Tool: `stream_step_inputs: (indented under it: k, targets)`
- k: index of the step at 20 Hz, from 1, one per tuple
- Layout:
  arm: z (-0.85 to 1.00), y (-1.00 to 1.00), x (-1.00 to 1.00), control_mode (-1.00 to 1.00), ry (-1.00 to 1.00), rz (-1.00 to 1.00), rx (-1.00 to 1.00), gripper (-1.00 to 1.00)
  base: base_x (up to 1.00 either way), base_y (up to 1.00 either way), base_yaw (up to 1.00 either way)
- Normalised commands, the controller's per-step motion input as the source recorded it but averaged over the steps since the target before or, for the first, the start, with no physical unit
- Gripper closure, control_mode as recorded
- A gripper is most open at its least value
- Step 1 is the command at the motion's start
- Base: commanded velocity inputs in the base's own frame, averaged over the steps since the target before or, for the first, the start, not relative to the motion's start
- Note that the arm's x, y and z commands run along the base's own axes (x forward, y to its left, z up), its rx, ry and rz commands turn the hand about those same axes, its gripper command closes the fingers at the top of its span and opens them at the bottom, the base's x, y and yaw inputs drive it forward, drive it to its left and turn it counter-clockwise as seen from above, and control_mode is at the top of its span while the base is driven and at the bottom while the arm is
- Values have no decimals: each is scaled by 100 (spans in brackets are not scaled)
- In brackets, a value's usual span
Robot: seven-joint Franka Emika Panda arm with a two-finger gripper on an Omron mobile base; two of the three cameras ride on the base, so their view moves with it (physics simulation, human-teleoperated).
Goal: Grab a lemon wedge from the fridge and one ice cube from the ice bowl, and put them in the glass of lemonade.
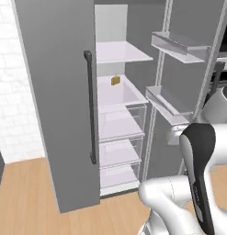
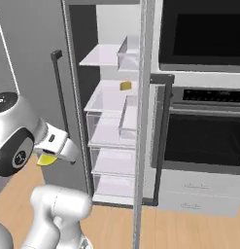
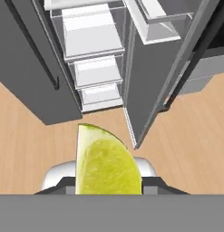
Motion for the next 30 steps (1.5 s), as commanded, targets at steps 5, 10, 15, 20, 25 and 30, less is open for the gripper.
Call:
stream_step_inputs:
  k: [5,10,15,20,25,30]
  targets:
    - [0,0,0,100,0,0,0,100,-77,-29,-61]
    - [0,0,0,100,0,0,0,100,-21,-51,-62]
    - [0,0,0,100,0,0,0,100,9,-73,-31]
    - [0,0,0,100,0,0,0,100,92,-65,7]
    - [0,0,0,100,0,0,0,100,100,-35,8]
    - [0,0,0,100,0,0,0,100,100,-19,7]
